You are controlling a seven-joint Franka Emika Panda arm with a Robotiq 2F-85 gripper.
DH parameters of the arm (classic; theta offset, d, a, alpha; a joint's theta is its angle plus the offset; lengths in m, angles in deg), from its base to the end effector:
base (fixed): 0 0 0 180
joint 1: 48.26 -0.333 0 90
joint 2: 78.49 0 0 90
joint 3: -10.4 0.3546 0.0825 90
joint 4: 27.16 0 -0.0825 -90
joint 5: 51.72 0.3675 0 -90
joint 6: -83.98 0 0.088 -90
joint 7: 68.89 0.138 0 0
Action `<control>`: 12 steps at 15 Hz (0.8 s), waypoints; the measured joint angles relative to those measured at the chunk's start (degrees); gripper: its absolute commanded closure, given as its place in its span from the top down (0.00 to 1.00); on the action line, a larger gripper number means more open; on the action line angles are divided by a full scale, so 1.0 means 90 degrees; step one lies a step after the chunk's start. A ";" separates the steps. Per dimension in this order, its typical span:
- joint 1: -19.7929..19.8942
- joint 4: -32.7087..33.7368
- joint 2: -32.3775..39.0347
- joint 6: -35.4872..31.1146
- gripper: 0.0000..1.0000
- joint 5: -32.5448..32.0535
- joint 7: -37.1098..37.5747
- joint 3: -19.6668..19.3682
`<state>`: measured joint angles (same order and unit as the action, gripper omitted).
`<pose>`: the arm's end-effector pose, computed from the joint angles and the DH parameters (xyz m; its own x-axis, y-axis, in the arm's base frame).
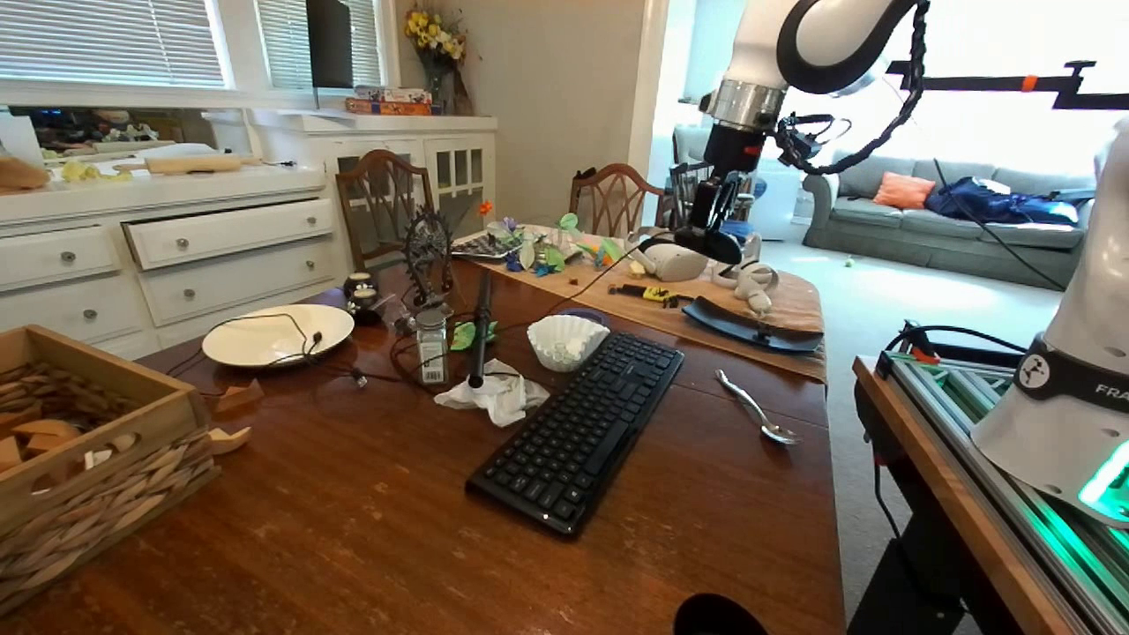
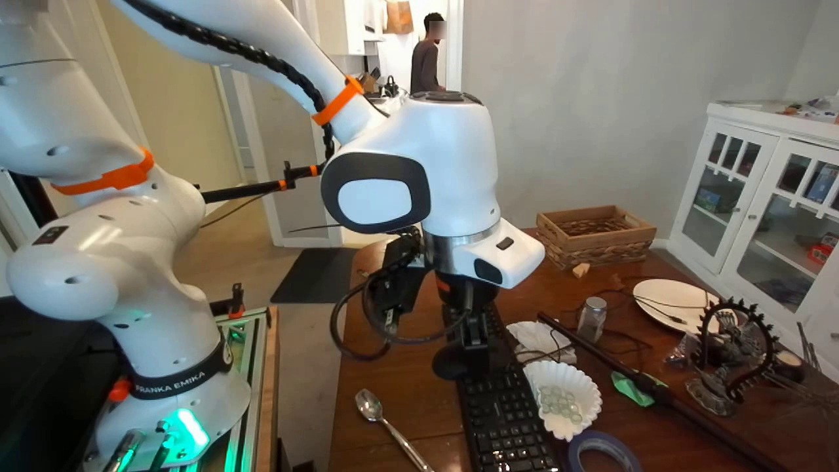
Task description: Move the black mouse to the right side of the table.
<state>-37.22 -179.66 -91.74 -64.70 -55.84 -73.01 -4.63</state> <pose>0.3701 -0.1787 0.3476 0.9363 -0.3132 0.1588 -0.3169 -0.9484 -0.0015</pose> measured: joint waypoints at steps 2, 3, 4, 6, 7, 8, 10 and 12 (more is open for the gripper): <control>0.0069 0.0139 0.0058 0.0086 0.42 0.0215 -0.0970 -0.0426; 0.0046 0.0254 0.0123 0.0191 0.42 0.0362 -0.1478 -0.0651; 0.0004 0.0399 0.0218 0.0350 0.42 0.0505 -0.1994 -0.0859; -0.0020 0.0733 0.0507 0.0729 0.42 0.0862 -0.2969 -0.1120; -0.0004 0.0900 0.0704 0.0899 0.67 0.1078 -0.3402 -0.1182; 0.0022 0.1054 0.0921 0.1013 0.67 0.1326 -0.3777 -0.1206; 0.0047 0.1275 0.1292 0.1058 0.67 0.1588 -0.4160 -0.1207; 0.0044 0.1374 0.1471 0.1060 0.67 0.1634 -0.4221 -0.1199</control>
<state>-36.82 -167.29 -78.50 -55.16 -41.13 -111.00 -15.42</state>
